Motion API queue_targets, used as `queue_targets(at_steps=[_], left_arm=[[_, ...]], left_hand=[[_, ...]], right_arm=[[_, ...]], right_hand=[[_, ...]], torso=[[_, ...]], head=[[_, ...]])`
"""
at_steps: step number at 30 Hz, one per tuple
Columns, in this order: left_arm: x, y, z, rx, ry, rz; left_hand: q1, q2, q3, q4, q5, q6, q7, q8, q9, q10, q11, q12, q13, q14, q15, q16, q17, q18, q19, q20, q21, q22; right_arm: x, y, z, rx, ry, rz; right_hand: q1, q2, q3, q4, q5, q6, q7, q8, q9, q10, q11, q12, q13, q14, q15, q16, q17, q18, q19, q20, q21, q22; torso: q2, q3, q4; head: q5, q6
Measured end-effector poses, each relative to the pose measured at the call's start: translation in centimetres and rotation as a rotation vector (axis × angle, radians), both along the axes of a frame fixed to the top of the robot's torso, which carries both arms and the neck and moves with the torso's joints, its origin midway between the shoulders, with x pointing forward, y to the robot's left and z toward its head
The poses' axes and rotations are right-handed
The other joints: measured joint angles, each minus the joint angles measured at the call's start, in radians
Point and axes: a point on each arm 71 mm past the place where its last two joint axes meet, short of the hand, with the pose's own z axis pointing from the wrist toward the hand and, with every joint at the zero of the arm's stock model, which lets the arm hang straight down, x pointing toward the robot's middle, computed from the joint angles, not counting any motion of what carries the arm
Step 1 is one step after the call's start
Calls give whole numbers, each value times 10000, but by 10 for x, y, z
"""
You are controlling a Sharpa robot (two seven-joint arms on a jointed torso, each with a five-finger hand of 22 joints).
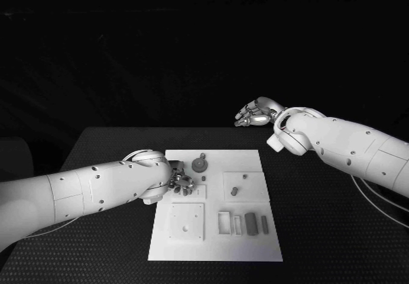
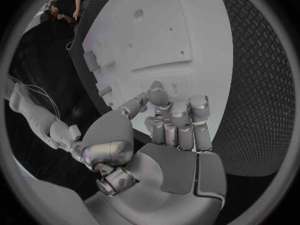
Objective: Assemble the parts on the task board
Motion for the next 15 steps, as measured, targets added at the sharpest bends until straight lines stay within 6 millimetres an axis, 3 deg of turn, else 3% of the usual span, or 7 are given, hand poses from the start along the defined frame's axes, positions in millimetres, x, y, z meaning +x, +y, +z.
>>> queue_targets(at_steps=[8,15], left_arm=[[0,0,0,-162,123,42],[0,1,0,-210,180,47]], left_hand=[[-1,582,141,-250,116,-54,54,-30,-2,0,0,0,31,-4,16,0,0,-1,0,0,0,-1],[-172,752,212,-348,114,-55,54,-89,-3,-38,38,-43,42,-9,11,0,1,-1,-37,36,0,-2]], right_arm=[[0,0,-1,-13,44,5],[0,-1,-2,-26,89,1]], right_hand=[[-24,25,0,0,0,1,0,0,1,0,0,0,0,0,0,0,0,0,0,0,0,-1],[-39,39,0,0,-1,1,-1,0,1,0,0,0,1,-36,34,0,1,-1,0,0,0,9]], torso=[[0,2,1],[-1,4,1]], head=[[-6,-10],[-12,-18]])
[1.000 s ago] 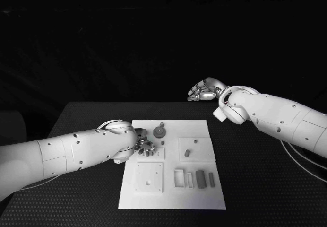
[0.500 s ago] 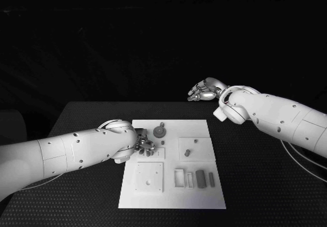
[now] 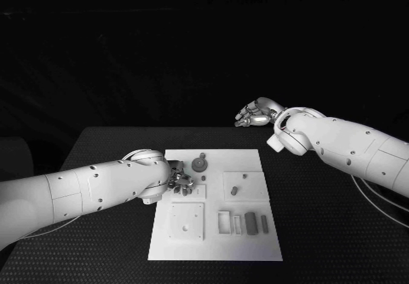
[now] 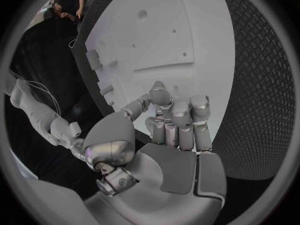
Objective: Assemble the parts on the task board
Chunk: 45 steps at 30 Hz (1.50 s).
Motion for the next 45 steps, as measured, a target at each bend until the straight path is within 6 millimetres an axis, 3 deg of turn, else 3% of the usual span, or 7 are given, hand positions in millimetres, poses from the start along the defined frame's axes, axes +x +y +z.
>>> queue_targets(at_steps=[33,45], left_arm=[[-13,-2,-2,265,-1020,-541],[-19,9,-2,-291,-1475,-305]], left_hand=[[-37,55,-21,-9,-78,-52,18,-55,-25,-35,35,0,58,-49,36,-38,-8,-1,-55,17,0,-4],[-35,56,0,-55,-44,-54,17,-98,-39,-35,35,1,106,-63,48,-38,-19,-2,-54,17,0,-5]], right_arm=[[-2,-5,-4,-32,121,-23],[-2,-8,-6,-47,153,-68]], right_hand=[[0,0,-28,28,-7,1,-1,0,-8,0,0,0,1,1,-1,0,0,-1,1,0,-37,17],[-42,42,-57,57,32,1,-1,0,-16,0,0,0,1,1,-1,0,0,-1,-27,27,-37,37]], torso=[[-4,0,-1],[2,0,1]], head=[[-3,-12],[-34,1]])
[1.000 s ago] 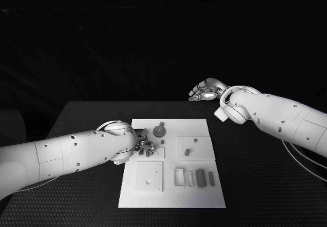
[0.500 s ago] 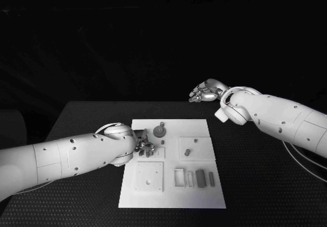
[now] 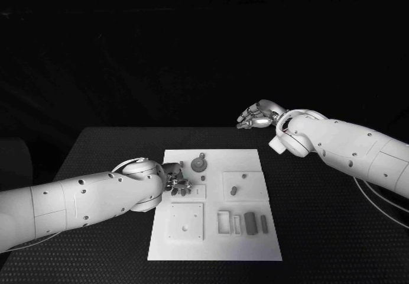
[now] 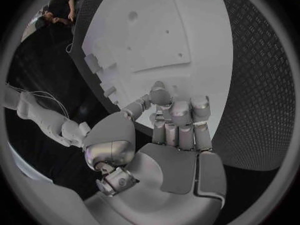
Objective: Assemble the parts on the task board
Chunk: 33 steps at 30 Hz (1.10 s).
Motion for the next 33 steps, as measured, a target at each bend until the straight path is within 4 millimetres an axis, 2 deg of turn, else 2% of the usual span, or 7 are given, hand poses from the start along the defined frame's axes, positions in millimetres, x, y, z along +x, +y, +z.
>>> queue_targets(at_steps=[16,33], left_arm=[[-2,1,4,-549,-451,100],[3,-3,2,-324,-363,92]], left_hand=[[32,-32,36,21,8,-1,-2,-17,0,0,0,0,18,0,0,0,-8,-1,0,0,0,7],[79,-77,34,22,53,-17,-17,-18,0,0,0,0,27,0,-1,0,-17,0,1,0,0,5]], right_arm=[[0,-1,0,-5,11,-18],[0,-1,0,-3,15,-12]], right_hand=[[-41,-41,-17,17,0,0,0,0,-4,0,0,0,1,-33,-33,0,0,0,-9,9,0,19],[-92,10,-55,55,44,0,0,0,-7,0,0,0,1,-33,-33,0,0,0,-9,9,-39,38]], torso=[[0,-4,3],[0,-1,3]], head=[[-20,-33],[13,-43]])
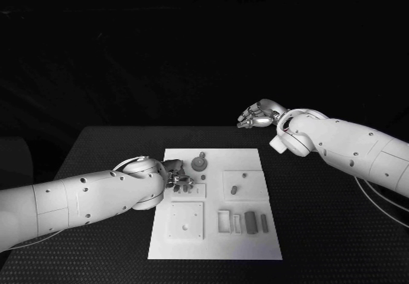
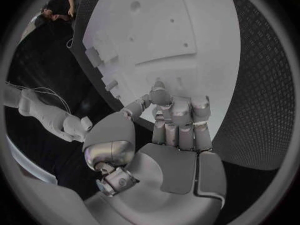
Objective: Assemble the parts on the task board
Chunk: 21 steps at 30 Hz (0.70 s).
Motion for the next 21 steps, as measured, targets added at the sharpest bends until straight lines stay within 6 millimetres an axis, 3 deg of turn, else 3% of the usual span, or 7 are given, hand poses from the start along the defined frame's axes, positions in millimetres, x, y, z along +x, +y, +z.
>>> queue_targets(at_steps=[17,21], left_arm=[[-1,-6,-3,300,-8,-265],[-1,-6,-3,339,-27,-308]], left_hand=[[117,-67,-12,14,-10,-1,-1,-4,1,0,0,-36,35,1,1,0,-10,0,0,0,0,-2],[227,-177,14,42,-85,-1,-1,-17,0,0,0,-36,55,2,2,0,-25,0,0,0,0,-2]], right_arm=[[0,0,0,-1,1,-3],[0,0,0,-1,1,-3]], right_hand=[[1,0,0,0,34,0,0,41,-8,0,0,0,0,0,0,0,0,0,0,0,0,8],[-39,-41,0,0,33,0,0,41,-8,0,0,0,0,0,0,0,0,0,0,0,0,11]], torso=[[2,-5,-3],[2,0,-5]], head=[[9,-43],[7,-55]])
